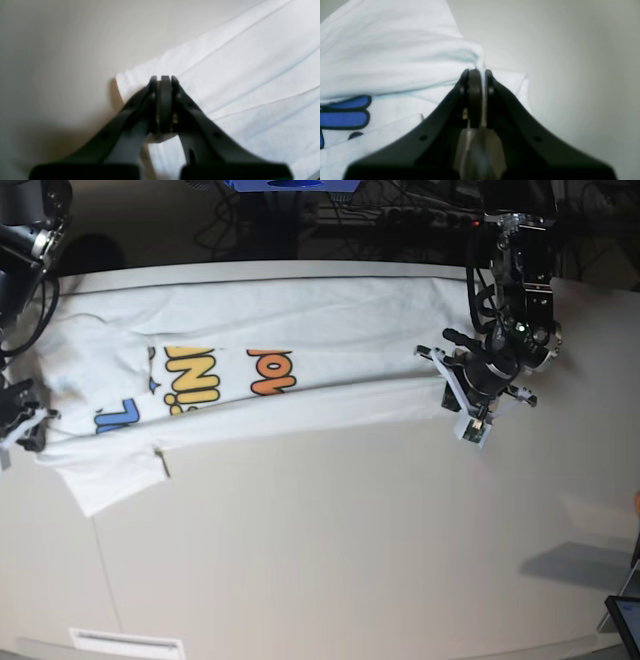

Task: Fold the T-shirt properly
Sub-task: 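Lay the folded edge down and open the right gripper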

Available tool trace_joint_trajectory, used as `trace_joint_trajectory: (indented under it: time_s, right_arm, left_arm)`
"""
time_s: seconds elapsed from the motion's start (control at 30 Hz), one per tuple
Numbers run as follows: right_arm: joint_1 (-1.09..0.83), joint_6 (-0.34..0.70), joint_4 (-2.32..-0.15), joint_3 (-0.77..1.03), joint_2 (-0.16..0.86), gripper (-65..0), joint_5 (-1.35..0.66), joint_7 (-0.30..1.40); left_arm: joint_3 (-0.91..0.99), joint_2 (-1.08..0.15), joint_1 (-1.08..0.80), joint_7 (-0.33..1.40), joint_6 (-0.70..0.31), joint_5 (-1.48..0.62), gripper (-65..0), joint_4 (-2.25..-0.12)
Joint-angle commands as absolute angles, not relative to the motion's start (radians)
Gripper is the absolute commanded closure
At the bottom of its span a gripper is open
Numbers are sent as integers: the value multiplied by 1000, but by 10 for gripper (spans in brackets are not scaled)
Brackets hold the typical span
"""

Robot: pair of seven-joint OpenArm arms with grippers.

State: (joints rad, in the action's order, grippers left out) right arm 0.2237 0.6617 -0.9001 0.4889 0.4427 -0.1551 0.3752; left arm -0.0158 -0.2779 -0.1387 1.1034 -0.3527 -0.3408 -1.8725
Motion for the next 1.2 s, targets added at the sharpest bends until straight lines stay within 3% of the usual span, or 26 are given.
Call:
trace_joint_trajectory:
  time_s: [0.0, 0.4, 0.5, 0.67, 0.83, 0.97, 1.17]
  right_arm:
    - [242, 659, -911, 495, 466, 0, -168, 352]
    - [202, 659, -914, 495, 444, 0, -168, 352]
    - [202, 657, -911, 495, 444, -71, -168, 352]
    - [202, 657, -915, 495, 452, -260, -166, 352]
    - [202, 624, -918, 608, 473, -376, -165, 352]
    - [205, 521, -920, 711, 481, -431, -165, 352]
    - [219, 499, -958, 719, 513, -441, -163, 354]
  left_arm:
    - [-13, -291, -133, 1090, -352, -337, 0, -1876]
    - [-13, -291, -127, 1086, -352, -337, 0, -1778]
    - [-13, -291, -125, 1086, -352, -337, 0, -1778]
    - [-13, -291, -127, 1086, -351, -337, 0, -1778]
    - [-13, -291, -131, 1086, -351, -337, 0, -1778]
    - [-13, -291, -131, 1086, -351, -337, 0, -1778]
    - [-13, -289, -131, 1086, -351, -337, 0, -1778]
